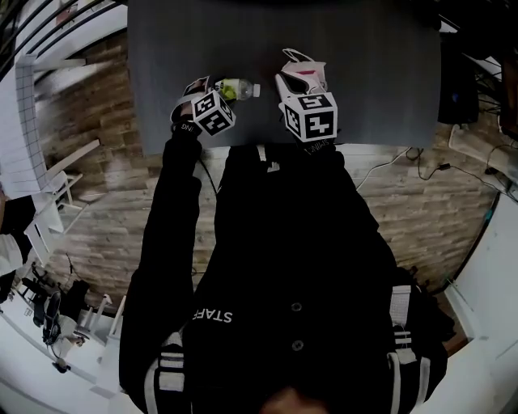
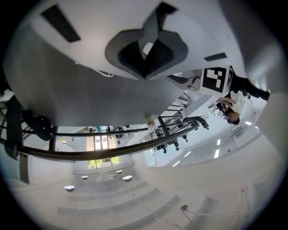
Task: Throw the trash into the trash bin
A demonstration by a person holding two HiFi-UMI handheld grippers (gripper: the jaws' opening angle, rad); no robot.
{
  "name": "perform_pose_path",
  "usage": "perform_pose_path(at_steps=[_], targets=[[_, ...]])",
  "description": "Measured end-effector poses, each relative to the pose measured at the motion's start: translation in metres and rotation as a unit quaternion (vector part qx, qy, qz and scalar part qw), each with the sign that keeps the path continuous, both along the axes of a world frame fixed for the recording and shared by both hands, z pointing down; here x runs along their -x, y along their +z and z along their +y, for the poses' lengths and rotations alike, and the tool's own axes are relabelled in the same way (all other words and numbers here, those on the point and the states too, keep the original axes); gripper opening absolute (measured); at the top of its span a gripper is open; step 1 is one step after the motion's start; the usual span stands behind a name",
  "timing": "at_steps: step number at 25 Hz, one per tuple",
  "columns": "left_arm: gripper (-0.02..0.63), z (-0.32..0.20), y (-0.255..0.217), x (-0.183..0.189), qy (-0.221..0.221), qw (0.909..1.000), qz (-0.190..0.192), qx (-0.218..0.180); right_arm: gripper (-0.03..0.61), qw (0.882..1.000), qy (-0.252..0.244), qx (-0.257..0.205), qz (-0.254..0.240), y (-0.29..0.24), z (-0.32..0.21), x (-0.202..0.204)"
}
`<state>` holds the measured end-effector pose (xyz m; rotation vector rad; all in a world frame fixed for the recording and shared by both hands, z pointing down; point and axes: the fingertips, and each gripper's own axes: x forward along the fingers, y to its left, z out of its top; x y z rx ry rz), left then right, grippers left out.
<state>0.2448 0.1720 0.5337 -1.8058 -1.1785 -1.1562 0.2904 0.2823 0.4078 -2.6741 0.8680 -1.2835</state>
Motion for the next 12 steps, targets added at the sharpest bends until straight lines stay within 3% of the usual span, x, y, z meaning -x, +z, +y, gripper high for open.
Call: perform_pose_path(at_steps=[6, 12], targets=[[0.328, 0.005, 0.021, 0.004, 0.063, 0.9974, -0.022, -0.027, 0.015, 1.000, -0.009, 0.012, -0.017, 0.015, -0.009, 0.003], [0.330, 0.003, 0.042, 0.004, 0.082, 0.9947, -0.036, -0.051, 0.015, 1.000, -0.018, 0.012, -0.021, 0.018, -0.014, 0.010]])
